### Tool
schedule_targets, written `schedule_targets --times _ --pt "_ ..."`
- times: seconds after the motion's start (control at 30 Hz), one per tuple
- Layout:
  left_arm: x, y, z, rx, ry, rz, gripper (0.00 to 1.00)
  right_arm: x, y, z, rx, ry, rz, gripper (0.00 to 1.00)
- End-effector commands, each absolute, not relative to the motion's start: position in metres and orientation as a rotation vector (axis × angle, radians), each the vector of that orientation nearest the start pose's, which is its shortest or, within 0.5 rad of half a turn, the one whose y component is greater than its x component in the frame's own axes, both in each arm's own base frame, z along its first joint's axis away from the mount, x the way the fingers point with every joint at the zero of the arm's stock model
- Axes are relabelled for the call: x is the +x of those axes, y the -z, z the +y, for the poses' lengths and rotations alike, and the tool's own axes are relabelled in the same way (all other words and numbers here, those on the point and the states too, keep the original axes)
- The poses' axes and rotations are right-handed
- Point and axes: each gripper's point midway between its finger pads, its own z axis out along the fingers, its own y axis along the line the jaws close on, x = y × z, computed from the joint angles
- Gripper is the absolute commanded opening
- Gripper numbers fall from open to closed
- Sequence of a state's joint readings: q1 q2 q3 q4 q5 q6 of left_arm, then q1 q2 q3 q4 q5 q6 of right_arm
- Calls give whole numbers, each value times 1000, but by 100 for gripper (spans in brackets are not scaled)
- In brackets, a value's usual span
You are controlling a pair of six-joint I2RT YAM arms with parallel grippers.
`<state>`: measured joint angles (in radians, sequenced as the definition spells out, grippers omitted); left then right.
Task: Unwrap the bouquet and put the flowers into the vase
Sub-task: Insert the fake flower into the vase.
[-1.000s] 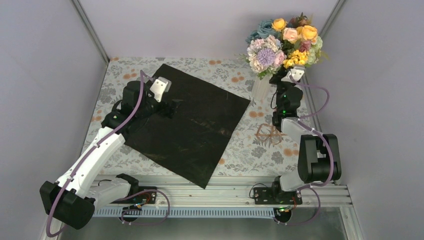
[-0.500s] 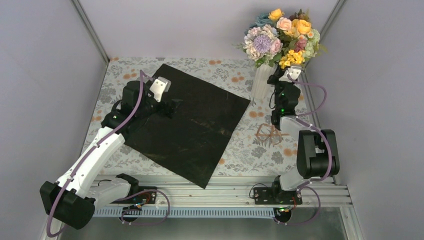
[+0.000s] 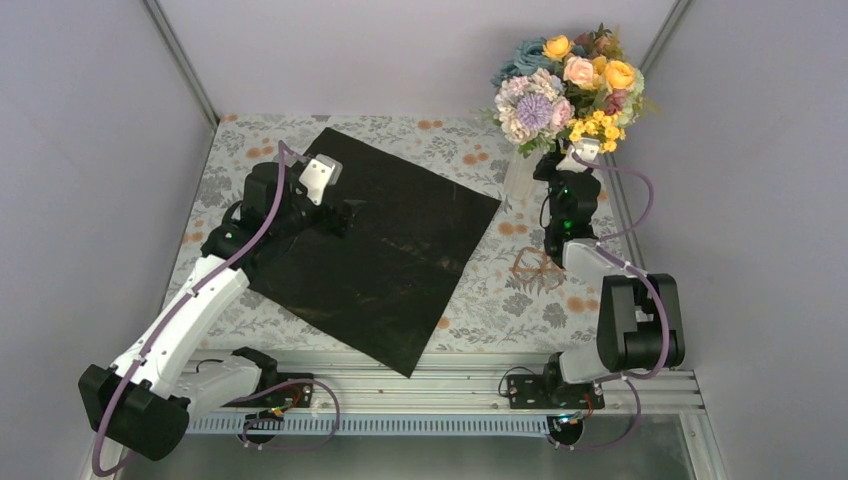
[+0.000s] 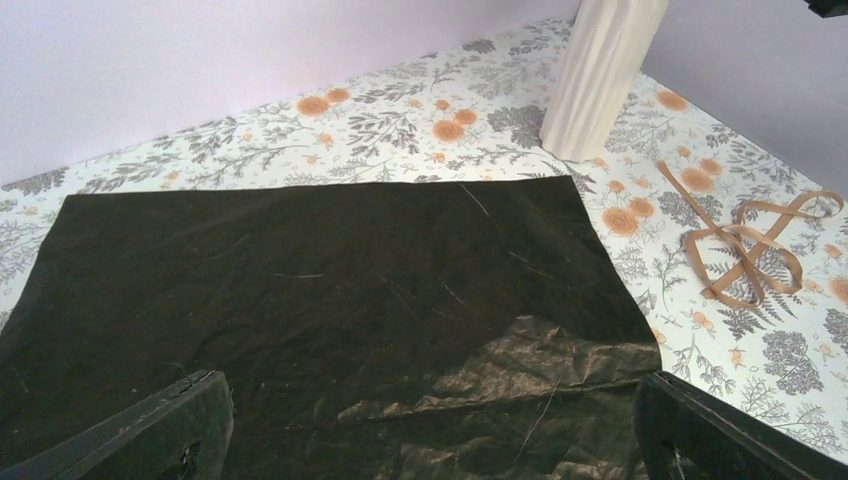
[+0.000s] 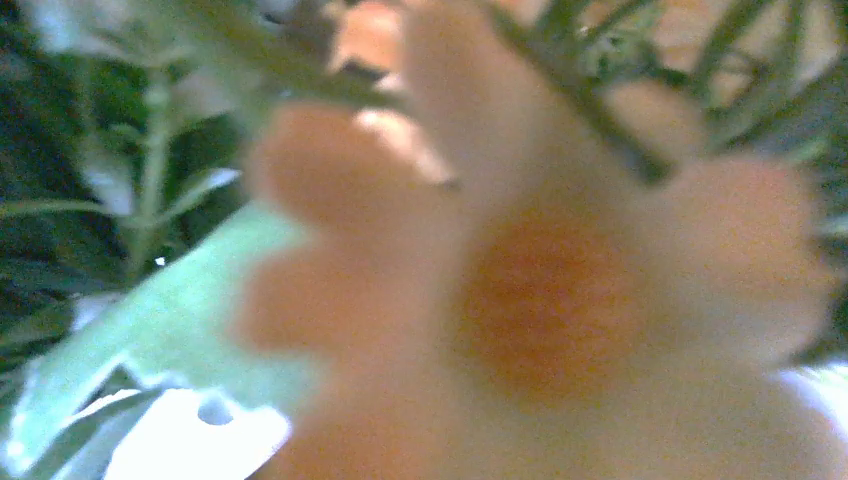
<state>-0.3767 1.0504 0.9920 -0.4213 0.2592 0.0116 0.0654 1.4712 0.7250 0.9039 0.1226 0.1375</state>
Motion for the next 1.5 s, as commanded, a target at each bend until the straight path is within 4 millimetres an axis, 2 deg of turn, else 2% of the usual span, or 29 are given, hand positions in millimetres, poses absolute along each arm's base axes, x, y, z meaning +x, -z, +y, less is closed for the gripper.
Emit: schedule_targets --times 0.0,0.07,0.27,0.37,0.43,0.8,1.07,1.23,1.33,1.47 --pt "306 -284 -169 561 505 1961 100 448 -289 14 141 -93 1435 32" --pt "306 -285 -170 563 508 1960 100 446 -293 14 145 -91 1428 32" --pt "304 -287 -171 569 522 1951 100 439 -300 11 157 -78 1409 17" --pt "304 -288 -172 571 528 1947 100 439 -295 10 161 -74 1420 7" --pt "303 -289 -172 572 531 1942 100 440 -288 12 156 -81 1438 5" --pt "302 -289 -172 571 529 1942 100 453 -264 14 145 -72 1500 4" --pt "303 -288 -172 571 529 1945 100 451 -267 14 149 -74 1495 5" --pt "303 -288 -172 571 529 1948 100 445 -277 15 151 -86 1480 21" --pt "302 -288 -172 572 531 1946 100 441 -284 16 150 -94 1469 23" --pt "302 -288 -172 572 532 1945 100 438 -283 15 172 -102 1491 27"
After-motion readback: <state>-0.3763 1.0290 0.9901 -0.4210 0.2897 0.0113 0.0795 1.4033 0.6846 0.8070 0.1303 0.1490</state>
